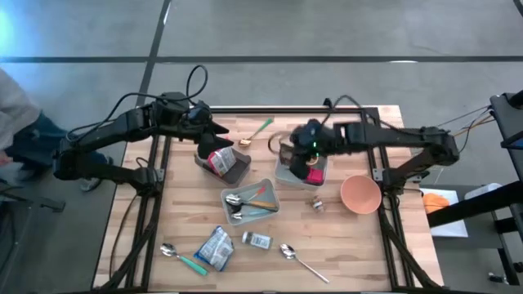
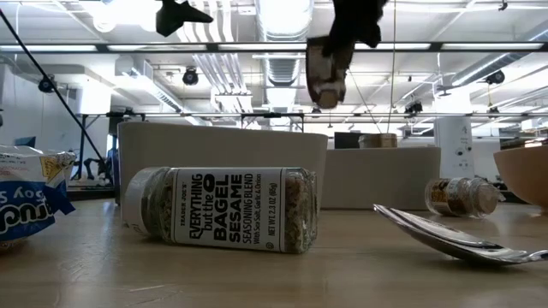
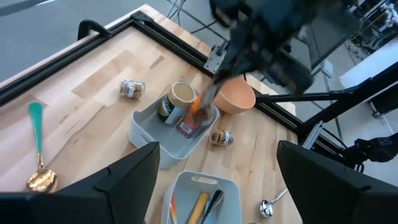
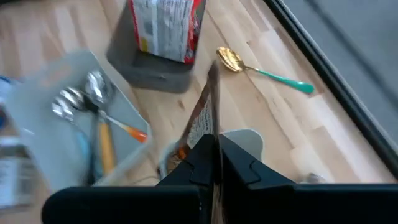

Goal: Pick & Place Food Item
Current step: Put the orange seasoning pack into the top gray bin

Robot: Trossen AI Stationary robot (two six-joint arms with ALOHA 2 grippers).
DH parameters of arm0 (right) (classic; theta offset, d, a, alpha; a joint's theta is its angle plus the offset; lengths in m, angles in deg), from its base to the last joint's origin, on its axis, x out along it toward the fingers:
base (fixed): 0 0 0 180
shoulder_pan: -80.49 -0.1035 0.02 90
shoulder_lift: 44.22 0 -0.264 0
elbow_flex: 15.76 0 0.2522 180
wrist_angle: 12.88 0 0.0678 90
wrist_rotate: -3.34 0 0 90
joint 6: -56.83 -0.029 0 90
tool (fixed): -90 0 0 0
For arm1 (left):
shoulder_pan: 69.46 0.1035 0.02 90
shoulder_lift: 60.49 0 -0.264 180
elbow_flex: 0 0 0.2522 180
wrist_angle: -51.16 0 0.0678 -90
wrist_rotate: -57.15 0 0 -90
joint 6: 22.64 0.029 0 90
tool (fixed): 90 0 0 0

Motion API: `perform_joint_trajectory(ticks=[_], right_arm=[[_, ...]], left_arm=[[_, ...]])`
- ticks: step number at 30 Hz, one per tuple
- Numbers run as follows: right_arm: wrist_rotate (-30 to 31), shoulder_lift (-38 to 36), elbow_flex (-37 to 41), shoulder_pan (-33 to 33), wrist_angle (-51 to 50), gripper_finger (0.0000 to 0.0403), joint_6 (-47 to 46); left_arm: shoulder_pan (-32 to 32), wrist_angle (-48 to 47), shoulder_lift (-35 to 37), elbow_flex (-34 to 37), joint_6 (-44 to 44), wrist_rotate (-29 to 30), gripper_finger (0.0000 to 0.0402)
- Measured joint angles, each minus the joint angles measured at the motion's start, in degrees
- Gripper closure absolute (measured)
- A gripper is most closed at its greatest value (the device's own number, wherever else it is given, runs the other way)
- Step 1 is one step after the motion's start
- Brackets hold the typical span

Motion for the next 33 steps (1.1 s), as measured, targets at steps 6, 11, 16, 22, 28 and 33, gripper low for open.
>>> perform_joint_trajectory(ticks=[6,11,16,22,28,33], right_arm=[[8.5,-2.8,13.4,-4.1,10.7,0.0395,0.4],[11.3,-6.8,21.6,-6.1,18.7,0.0395,-2.3],[11.4,-8.5,26.6,-7.0,22.1,0.0395,-5.2],[12.0,-6.6,27.9,-7.4,23.8,0.0395,-2.9],[10.5,-4.2,28.3,-7.6,24.0,0.0395,-0.6],[10.7,-3.7,29.3,-7.7,24.0,0.0395,-2.2]], left_arm=[[0.6,0.3,0.0,0.0,0.0,0.2,0.0073],[0.6,-0.2,0.0,0.0,0.0,0.2,0.0073],[0.6,-0.2,0.0,0.0,0.0,0.2,0.0073],[0.6,-0.2,0.0,0.0,0.0,0.2,0.0073],[0.6,-1.0,0.0,0.0,0.0,0.2,0.0073],[0.6,-1.9,0.0,0.0,0.0,0.2,0.0073]])
